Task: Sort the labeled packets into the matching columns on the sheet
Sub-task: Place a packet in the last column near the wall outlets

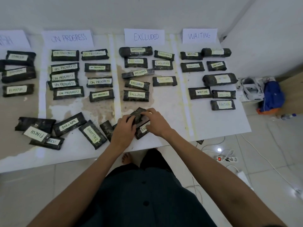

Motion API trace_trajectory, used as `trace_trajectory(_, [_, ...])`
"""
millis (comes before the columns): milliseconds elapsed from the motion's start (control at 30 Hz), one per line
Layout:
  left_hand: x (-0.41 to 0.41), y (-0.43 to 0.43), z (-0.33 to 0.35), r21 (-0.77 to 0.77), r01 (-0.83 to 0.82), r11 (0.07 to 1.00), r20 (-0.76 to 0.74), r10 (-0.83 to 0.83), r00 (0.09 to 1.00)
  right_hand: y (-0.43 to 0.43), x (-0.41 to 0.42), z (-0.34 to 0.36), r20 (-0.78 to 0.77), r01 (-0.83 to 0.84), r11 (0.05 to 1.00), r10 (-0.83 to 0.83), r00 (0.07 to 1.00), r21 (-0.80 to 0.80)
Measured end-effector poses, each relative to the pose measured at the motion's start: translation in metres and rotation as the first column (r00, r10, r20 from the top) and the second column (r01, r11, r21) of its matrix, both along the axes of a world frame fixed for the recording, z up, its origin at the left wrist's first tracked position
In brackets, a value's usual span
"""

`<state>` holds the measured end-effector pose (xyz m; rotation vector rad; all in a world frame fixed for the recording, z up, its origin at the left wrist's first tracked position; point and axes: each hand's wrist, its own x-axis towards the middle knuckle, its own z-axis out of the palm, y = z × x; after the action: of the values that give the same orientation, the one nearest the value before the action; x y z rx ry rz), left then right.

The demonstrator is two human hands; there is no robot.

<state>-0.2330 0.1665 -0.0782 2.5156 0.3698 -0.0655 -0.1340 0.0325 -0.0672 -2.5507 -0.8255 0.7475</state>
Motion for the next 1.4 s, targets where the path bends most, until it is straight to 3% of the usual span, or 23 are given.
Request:
trace_trajectory(67, [0.003, 0.001, 0.011, -0.198, -0.194, 0.961, 0.021, 0.202, 0.979, 0.004, 0.002, 0.003, -0.032, 0.063, 0.99, -0.059, 0.998, 0.128])
trace_trajectory(100, [0.007, 0.005, 0.019, -0.331, -0.328, 0.885, -0.056, 0.328, 0.943, 0.006, 0.004, 0.006, -0.04, 0.086, 0.98, -0.08, 0.996, 0.178])
trace_trajectory(200, [0.019, 0.019, 0.033, -0.602, -0.644, 0.472, -0.398, 0.521, 0.755, 0.014, 0.01, 0.018, -0.067, 0.126, 0.954, -0.112, 0.991, 0.272])
trace_trajectory(267, [0.021, 0.028, 0.036, -0.614, -0.685, 0.391, -0.457, 0.532, 0.713, 0.017, 0.013, 0.026, -0.113, 0.144, 0.941, -0.114, 0.987, 0.305])
trace_trajectory(533, [0.022, 0.043, 0.037, -0.653, -0.641, 0.404, -0.412, 0.52, 0.748, 0.021, 0.015, 0.036, -0.245, 0.23, 0.926, -0.158, 0.957, 0.299])
trace_trajectory(733, [0.032, 0.033, 0.037, -0.664, -0.605, 0.44, -0.422, 0.448, 0.788, 0.012, 0.02, 0.035, 0.053, -0.044, 0.991, 0.037, 0.998, 0.127])
trace_trajectory(900, [0.054, 0.01, 0.038, -0.688, -0.51, 0.516, -0.393, 0.327, 0.86, -0.013, 0.045, 0.029, 0.337, -0.145, 0.984, 0.173, 0.925, -0.106])
trace_trajectory(1000, [0.067, -0.002, 0.036, -0.611, -0.371, 0.699, -0.302, 0.228, 0.926, -0.033, 0.071, 0.023, 0.333, -0.031, 0.993, 0.067, 0.941, -0.112])
trace_trajectory(1067, [0.074, -0.006, 0.034, -0.57, -0.315, 0.759, -0.262, 0.196, 0.945, -0.045, 0.092, 0.018, 0.307, 0.03, 0.991, 0.012, 0.952, -0.131])
trace_trajectory(1200, [0.086, -0.012, 0.027, -0.522, -0.286, 0.804, -0.247, 0.179, 0.952, -0.056, 0.124, 0.007, 0.247, 0.046, 0.989, -0.01, 0.969, -0.142])
trace_trajectory(1400, [0.098, -0.02, 0.013, -0.502, -0.329, 0.8, -0.261, 0.223, 0.939, -0.057, 0.135, 0.0, 0.236, 0.026, 0.997, -0.007, 0.972, -0.076])
